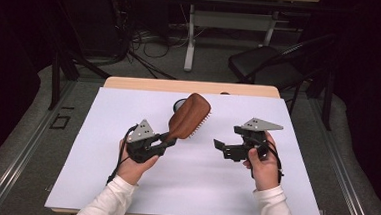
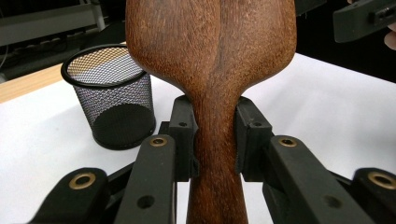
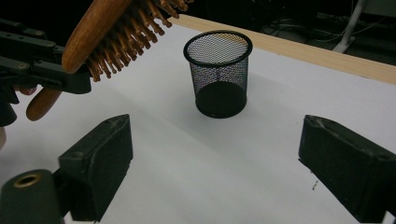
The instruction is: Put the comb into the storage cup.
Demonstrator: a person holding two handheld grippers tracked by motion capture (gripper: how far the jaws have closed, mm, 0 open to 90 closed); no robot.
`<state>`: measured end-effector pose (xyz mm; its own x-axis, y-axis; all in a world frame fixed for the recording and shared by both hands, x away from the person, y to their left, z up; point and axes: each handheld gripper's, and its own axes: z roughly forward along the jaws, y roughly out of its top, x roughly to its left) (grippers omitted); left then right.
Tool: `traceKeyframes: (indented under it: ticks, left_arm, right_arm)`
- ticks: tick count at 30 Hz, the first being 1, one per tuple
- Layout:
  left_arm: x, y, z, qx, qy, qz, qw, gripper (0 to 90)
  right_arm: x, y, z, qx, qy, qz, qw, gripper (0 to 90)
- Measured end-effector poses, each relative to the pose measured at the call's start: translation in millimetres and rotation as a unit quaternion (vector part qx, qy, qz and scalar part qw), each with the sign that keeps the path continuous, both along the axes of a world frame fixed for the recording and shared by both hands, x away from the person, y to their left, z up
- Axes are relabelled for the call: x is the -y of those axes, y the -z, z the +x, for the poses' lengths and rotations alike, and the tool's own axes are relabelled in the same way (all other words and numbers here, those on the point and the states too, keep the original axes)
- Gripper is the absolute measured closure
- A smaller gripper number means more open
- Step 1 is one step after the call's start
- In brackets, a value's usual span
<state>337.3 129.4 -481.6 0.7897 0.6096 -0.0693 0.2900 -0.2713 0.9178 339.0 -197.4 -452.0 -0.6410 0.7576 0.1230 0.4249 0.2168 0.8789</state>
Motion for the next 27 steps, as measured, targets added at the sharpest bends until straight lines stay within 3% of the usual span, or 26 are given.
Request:
traceKeyframes:
  ticks: [6,10,17,27]
  left_arm:
    - [0.8,1.2,-0.8,0.000,0.001,0.000,1.0000,72.3]
    - [1.7,1.6,-1.3,0.001,0.001,-0.001,1.0000,72.3]
    - [2.7,2.6,-2.0,0.002,0.003,0.000,1.0000,72.3]
    - [6.1,5.7,-3.8,0.001,0.005,0.001,1.0000,72.3]
  right_arm:
    - [-3.6,2.1,-4.1,0.007,-0.009,0.000,0.9999,2.7]
    - [-4.2,1.8,-4.8,-0.002,-0.009,0.007,0.9999,2.2]
    - [-3.2,-1.0,-5.9,-0.017,0.005,0.030,0.9994,1.0]
    - [-10.5,-6.0,-9.8,-0.031,-0.005,0.076,0.9966,0.9]
